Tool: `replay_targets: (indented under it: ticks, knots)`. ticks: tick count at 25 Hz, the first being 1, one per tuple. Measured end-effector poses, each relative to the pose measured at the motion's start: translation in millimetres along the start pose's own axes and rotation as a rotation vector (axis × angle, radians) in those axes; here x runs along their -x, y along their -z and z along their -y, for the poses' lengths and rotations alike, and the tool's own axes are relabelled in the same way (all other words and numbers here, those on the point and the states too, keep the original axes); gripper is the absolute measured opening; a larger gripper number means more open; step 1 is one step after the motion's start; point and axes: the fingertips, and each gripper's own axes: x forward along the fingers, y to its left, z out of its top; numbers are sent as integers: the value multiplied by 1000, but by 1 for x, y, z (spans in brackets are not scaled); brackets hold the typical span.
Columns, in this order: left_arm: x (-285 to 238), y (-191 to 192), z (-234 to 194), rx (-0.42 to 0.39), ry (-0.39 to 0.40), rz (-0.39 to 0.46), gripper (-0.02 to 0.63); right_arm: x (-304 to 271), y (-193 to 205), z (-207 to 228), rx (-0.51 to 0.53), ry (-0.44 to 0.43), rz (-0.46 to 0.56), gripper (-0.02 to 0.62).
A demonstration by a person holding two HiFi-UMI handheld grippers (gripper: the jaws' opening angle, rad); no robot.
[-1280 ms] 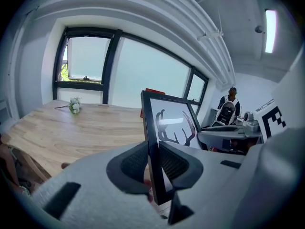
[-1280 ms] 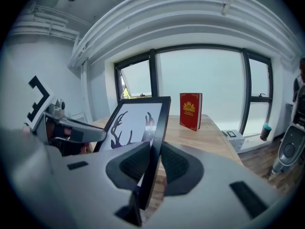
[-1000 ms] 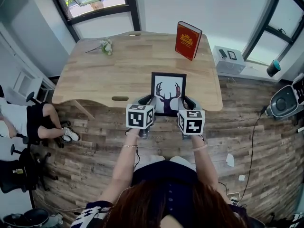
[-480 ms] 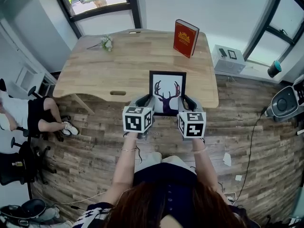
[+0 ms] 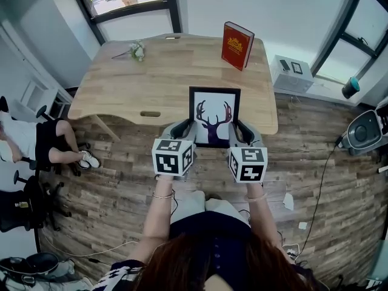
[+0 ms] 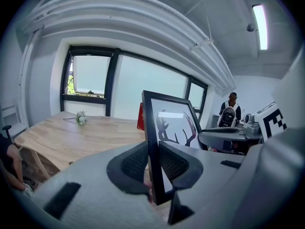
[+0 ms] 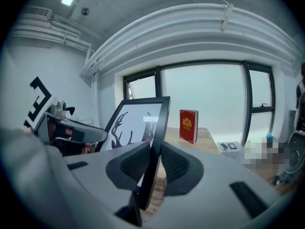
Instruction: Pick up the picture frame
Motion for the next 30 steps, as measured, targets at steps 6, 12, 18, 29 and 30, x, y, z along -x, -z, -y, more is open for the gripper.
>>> replay_targets:
  ticks: [6,12,18,29,30]
  knots:
    - [14,-12,9,-19,-3,33,83,15,-12,-1,2,1,35,75]
    - [25,-20,17,-36,-7,55,83,25,-21,-2,6,-7,56,75]
    - [36,-26,26,-46,-10,84,83,38,-29,-2,7,-5,81,74]
    - [46,-38,35,-63,-9,117,83,52,-39,-1,-7,-7,116,74]
    - [46,-39,35,-65,-8,117,83,52,-40,0,-9,-6,117,74]
